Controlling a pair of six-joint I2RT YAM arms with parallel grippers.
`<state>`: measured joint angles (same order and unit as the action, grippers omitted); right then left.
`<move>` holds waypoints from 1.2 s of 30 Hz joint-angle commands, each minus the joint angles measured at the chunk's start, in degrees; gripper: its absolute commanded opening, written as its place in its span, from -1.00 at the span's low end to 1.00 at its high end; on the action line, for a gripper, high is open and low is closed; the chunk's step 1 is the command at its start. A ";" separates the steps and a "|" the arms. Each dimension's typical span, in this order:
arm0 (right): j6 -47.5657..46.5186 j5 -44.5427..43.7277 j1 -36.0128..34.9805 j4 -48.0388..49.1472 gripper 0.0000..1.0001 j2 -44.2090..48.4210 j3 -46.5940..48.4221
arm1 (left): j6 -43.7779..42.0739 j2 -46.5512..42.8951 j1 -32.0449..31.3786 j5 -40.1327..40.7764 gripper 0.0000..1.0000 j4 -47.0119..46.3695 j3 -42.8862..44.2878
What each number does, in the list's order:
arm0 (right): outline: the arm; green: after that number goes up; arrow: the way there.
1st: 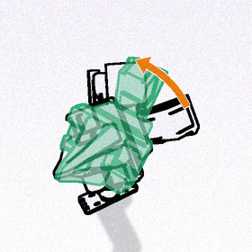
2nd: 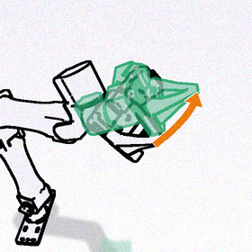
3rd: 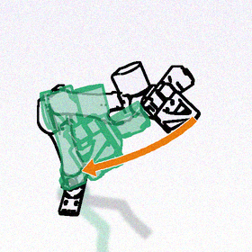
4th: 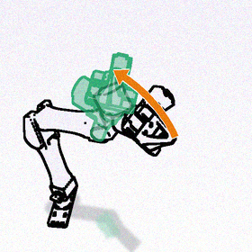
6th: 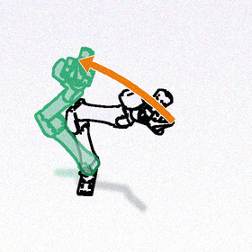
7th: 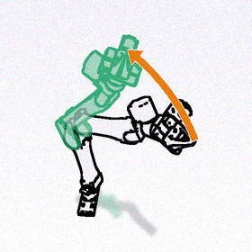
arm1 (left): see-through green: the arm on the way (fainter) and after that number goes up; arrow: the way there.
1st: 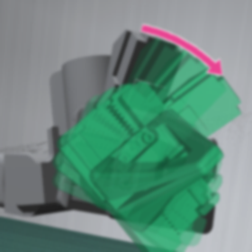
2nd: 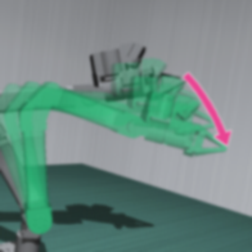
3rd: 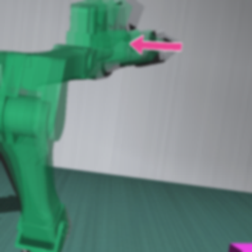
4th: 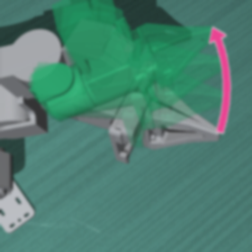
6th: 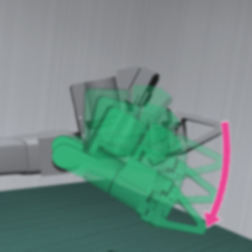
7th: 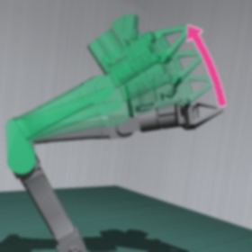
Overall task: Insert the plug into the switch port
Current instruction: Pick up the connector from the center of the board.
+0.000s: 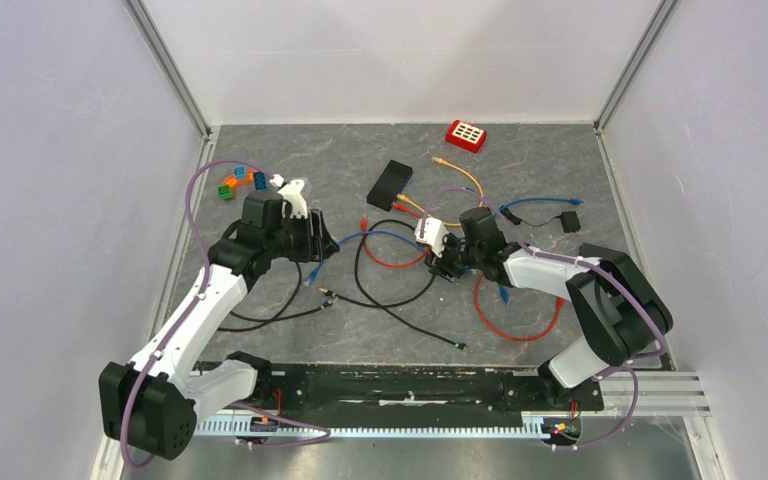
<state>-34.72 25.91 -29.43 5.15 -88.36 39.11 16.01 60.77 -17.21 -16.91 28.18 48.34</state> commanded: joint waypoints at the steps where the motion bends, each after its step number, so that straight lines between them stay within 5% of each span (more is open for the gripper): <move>1: -1.29 -2.70 -1.01 3.72 -0.14 -2.49 2.90 | 1.20 0.55 -0.23 -1.99 0.18 -1.91 0.49; 9: -3.02 -5.76 -1.68 6.58 -0.19 -2.73 1.76 | 1.20 0.28 -0.44 -2.54 0.19 -2.92 -0.26; 14: -3.32 -5.89 -1.69 6.65 -0.53 -3.86 2.69 | 1.13 1.25 -0.45 -3.13 0.19 -2.65 -0.23; 20: -4.04 -5.55 -1.69 6.25 -0.43 -4.62 3.42 | 0.81 0.93 -0.44 -2.34 0.19 -2.34 -0.30; 25: -3.38 -7.03 -1.70 5.03 -1.00 -4.40 4.28 | 0.95 1.52 -0.44 -3.27 0.19 -2.78 -0.35; 36: 11.43 -15.18 -1.74 -21.97 -1.00 3.33 17.00 | 0.99 2.04 -2.06 -3.52 0.18 -2.78 0.34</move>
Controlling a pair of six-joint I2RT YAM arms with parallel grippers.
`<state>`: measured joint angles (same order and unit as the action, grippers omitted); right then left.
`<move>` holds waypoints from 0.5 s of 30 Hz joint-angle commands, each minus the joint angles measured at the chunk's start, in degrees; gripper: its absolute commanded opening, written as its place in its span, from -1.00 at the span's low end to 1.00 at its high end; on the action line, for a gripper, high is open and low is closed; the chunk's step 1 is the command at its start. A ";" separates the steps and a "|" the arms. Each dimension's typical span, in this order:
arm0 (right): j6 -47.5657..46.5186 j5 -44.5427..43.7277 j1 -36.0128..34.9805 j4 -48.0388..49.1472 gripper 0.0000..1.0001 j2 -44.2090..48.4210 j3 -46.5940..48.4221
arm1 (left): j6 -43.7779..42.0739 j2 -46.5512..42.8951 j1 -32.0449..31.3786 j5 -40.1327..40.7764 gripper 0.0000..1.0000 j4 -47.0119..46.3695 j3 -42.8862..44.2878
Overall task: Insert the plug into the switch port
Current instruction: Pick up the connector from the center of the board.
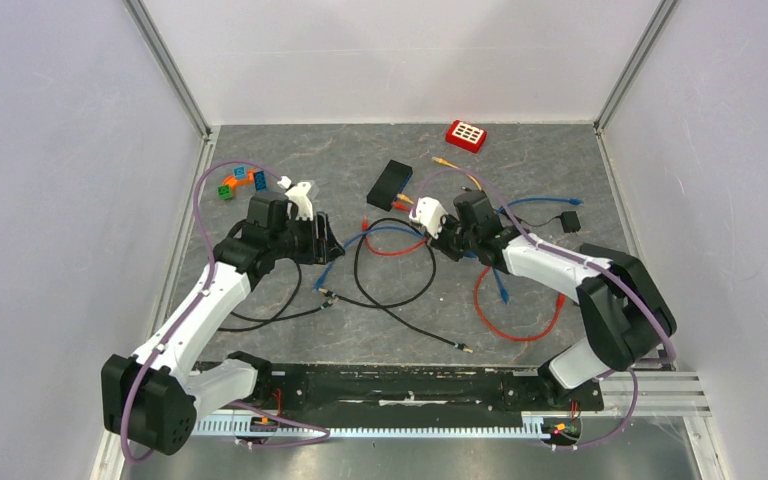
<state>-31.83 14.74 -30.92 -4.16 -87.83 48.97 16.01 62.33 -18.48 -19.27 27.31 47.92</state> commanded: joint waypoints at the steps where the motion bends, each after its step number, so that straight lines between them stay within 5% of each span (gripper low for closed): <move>1: 10.82 -4.91 -0.20 -16.04 -1.00 2.92 8.33 | 0.82 0.48 -1.20 -1.29 0.18 -1.91 0.94; 9: 27.50 -4.94 -0.28 -18.77 -1.00 9.45 8.47 | 0.15 1.45 -9.84 -0.16 0.20 -7.56 2.36; 15: 31.30 -1.04 -0.29 -16.97 -1.00 11.19 7.56 | -5.06 5.81 -18.67 1.93 0.17 -28.75 -2.45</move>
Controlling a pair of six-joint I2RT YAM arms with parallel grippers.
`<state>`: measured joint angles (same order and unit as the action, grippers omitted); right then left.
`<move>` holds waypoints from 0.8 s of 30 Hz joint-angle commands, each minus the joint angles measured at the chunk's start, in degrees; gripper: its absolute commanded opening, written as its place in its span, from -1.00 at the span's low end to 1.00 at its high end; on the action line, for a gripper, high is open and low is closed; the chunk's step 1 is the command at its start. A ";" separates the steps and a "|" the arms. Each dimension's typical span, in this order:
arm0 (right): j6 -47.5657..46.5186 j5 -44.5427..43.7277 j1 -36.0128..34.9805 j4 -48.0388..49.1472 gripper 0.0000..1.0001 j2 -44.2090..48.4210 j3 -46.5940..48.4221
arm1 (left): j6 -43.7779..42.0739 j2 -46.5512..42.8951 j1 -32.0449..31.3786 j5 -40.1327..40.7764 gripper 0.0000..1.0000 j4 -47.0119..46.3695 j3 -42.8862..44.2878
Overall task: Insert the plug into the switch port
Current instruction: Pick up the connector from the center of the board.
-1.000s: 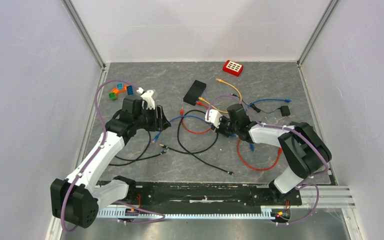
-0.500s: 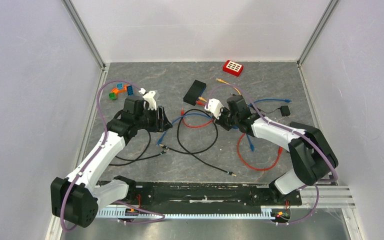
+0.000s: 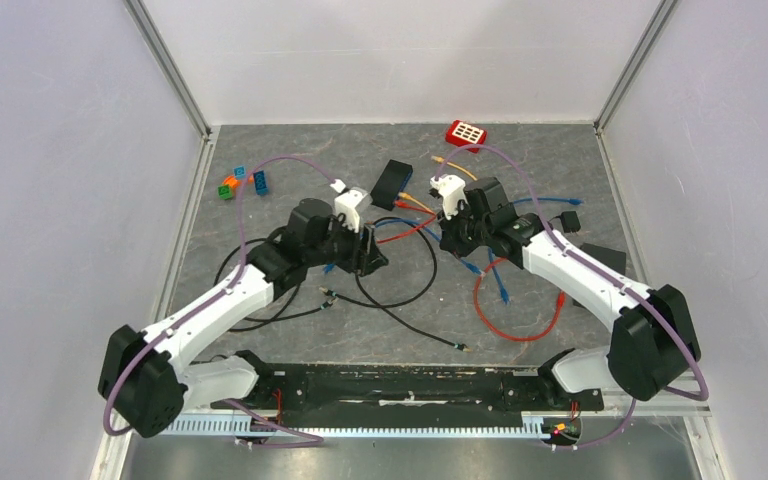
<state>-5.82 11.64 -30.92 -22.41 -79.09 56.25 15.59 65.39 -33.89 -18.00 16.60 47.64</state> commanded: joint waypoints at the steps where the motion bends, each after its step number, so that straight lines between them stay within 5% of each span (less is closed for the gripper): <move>1: 5.54 2.22 -0.29 1.57 -1.00 2.86 -0.30 | -5.29 4.00 -3.81 1.04 0.18 -20.98 -2.32; 13: 5.75 3.84 -0.30 2.07 -1.00 6.64 -3.06 | -19.04 22.82 -4.61 4.00 0.11 -20.23 9.64; 16: 5.74 4.19 -0.30 1.80 -1.00 7.65 -3.63 | -20.98 24.57 -4.61 7.21 -0.23 -19.15 11.17; 18: 8.19 2.77 -0.33 0.77 -1.00 8.64 -3.88 | -21.62 25.02 -4.61 9.26 -0.68 -18.38 11.38; 20: 10.28 -0.21 -0.20 -1.93 -1.00 9.55 -3.34 | -21.37 24.97 -4.61 10.98 -0.92 -18.28 11.04; 24: 11.78 -4.96 -0.19 -9.12 -1.00 12.21 -1.36 | -20.99 25.12 -4.61 11.69 -0.95 -17.95 11.07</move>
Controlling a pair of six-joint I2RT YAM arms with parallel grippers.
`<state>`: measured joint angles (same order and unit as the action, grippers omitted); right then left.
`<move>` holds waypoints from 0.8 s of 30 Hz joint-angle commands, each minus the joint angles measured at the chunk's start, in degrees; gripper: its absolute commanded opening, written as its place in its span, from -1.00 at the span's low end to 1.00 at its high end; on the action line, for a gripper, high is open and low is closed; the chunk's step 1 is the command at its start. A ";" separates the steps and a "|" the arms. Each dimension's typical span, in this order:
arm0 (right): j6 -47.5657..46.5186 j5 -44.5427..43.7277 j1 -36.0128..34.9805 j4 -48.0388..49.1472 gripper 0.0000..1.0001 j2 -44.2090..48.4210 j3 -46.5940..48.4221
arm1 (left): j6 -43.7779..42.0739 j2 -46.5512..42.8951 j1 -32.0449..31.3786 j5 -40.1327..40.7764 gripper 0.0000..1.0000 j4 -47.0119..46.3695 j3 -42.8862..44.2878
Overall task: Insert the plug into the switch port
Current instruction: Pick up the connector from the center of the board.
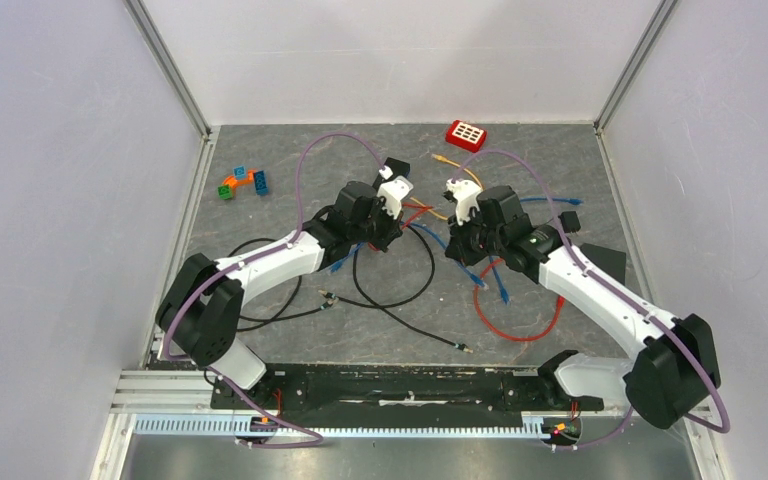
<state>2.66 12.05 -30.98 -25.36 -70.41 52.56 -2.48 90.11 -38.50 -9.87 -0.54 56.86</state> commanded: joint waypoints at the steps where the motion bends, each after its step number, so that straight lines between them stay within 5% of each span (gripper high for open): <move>1: 3.89 -7.38 -0.15 -7.26 -1.00 4.62 2.70 | -2.89 0.57 0.00 3.39 -0.96 -0.63 2.00; 16: 10.73 -37.64 -0.18 -13.46 -1.00 20.20 11.16 | 1.89 2.30 0.09 2.51 -0.95 1.46 1.64; 20: 10.12 -38.01 -0.08 -12.80 -1.00 21.92 15.20 | 3.30 2.31 0.09 2.32 -0.95 1.38 1.41; 24: 7.06 -32.48 -0.13 -6.20 -1.00 22.03 14.95 | 6.80 1.55 0.09 2.26 -0.61 1.45 1.47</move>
<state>12.05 -22.37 -31.00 -37.52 -48.51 65.73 -0.60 92.33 -38.50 -8.47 1.23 57.52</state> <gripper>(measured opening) 0.015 0.121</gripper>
